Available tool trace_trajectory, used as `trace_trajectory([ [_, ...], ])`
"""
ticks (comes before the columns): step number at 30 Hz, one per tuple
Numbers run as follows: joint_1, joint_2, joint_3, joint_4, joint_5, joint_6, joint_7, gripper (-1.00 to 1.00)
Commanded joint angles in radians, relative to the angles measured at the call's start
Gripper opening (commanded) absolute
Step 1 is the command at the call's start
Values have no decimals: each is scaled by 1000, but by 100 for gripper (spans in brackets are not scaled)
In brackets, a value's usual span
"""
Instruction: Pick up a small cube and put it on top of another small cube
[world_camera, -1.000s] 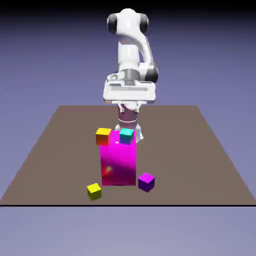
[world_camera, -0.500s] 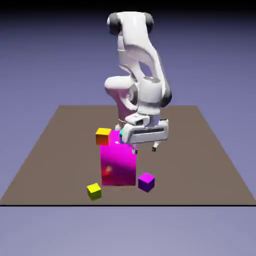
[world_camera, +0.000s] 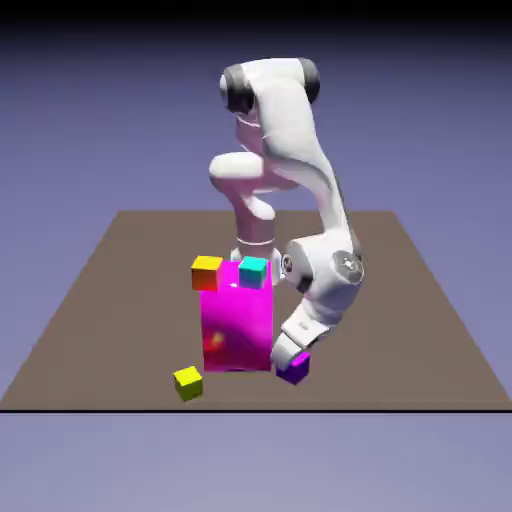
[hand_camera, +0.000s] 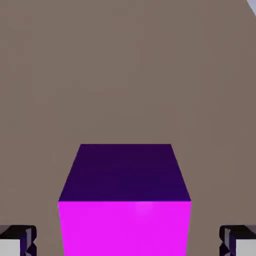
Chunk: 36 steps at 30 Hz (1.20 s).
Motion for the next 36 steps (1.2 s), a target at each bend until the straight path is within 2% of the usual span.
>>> trace_trajectory([
  [1, 0, 0, 0, 0, 0, 0, 0, -100],
  [10, -101, -292, 200, 26, 244, -275, -130, -100],
  [17, -84, -536, -36, 83, 307, -577, -128, -100],
  [23, -46, -675, -253, 124, 308, -769, -107, -100],
  [28, -2, -667, -377, 136, 252, -790, -75, -100],
  [33, -14, -661, -394, -33, 235, -615, -65, -100],
  [34, -14, -661, -394, -33, 235, -615, -65, 100],
  [36, -11, -662, -390, 3, 239, -653, -67, 100],
])
